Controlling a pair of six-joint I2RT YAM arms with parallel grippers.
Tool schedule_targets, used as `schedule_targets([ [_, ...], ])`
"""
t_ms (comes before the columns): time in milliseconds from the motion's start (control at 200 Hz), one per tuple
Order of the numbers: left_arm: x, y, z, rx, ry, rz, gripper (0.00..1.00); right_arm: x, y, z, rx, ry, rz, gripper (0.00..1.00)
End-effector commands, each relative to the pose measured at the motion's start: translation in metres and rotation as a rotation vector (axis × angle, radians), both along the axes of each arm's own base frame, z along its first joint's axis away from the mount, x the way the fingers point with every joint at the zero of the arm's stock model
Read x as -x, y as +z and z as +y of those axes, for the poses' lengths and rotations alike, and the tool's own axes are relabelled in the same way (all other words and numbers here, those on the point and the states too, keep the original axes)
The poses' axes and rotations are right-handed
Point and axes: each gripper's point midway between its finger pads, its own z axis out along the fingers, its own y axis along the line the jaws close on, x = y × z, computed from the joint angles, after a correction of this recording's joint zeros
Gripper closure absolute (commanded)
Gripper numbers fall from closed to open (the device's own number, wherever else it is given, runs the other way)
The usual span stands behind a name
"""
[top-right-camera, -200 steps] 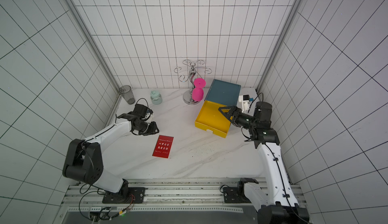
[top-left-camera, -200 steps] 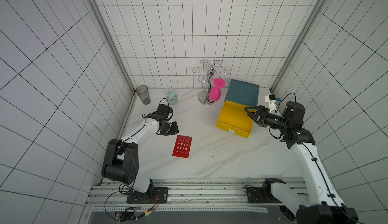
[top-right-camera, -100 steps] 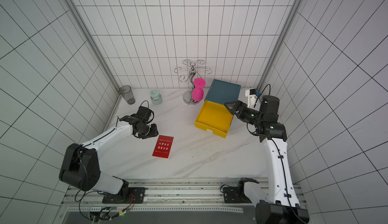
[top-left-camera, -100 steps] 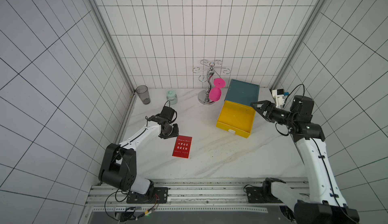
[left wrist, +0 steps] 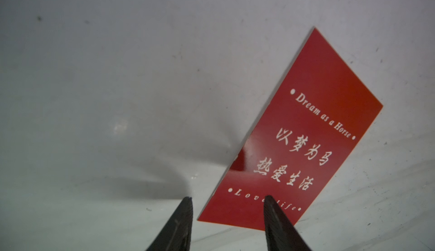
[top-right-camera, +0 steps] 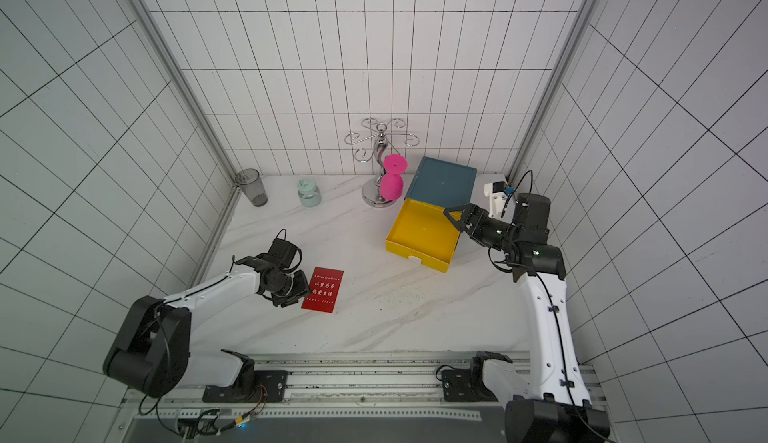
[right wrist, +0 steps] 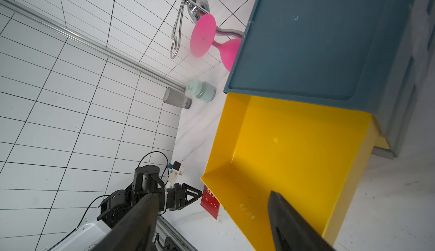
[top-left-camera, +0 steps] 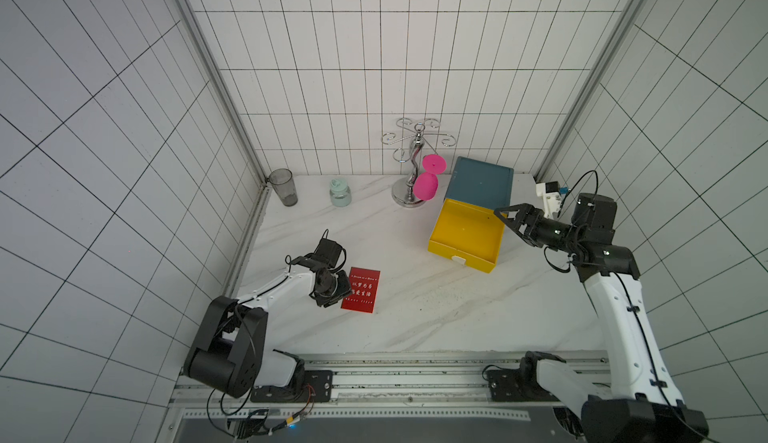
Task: Take the postcards out of the drawer
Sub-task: Place the postcard at the center of the board.
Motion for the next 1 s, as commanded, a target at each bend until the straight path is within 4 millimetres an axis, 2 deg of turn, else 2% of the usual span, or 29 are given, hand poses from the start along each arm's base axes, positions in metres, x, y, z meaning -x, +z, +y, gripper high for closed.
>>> schedule_targets([
  [0, -0.006, 0.001, -0.007, 0.051, 0.024, -0.033, 0.52, 0.003, -0.007, -0.002, -0.001, 0.007, 0.009, 0.23],
  [335, 0.003, -0.012, -0.009, 0.043, -0.008, -0.013, 0.52, 0.003, -0.012, -0.001, -0.015, 0.018, 0.025, 0.23],
  [515, 0.002, -0.010, -0.016, 0.058, -0.017, -0.025, 0.52, 0.004, -0.008, 0.000, -0.021, 0.025, 0.019, 0.23],
  [710, 0.006, -0.013, -0.013, 0.043, -0.004, -0.019, 0.52, 0.003, -0.008, -0.001, -0.025, 0.024, 0.022, 0.23],
  [995, 0.004, -0.005, -0.016, 0.062, 0.008, -0.039, 0.52, 0.001, -0.008, -0.003, -0.024, 0.016, 0.023, 0.23],
])
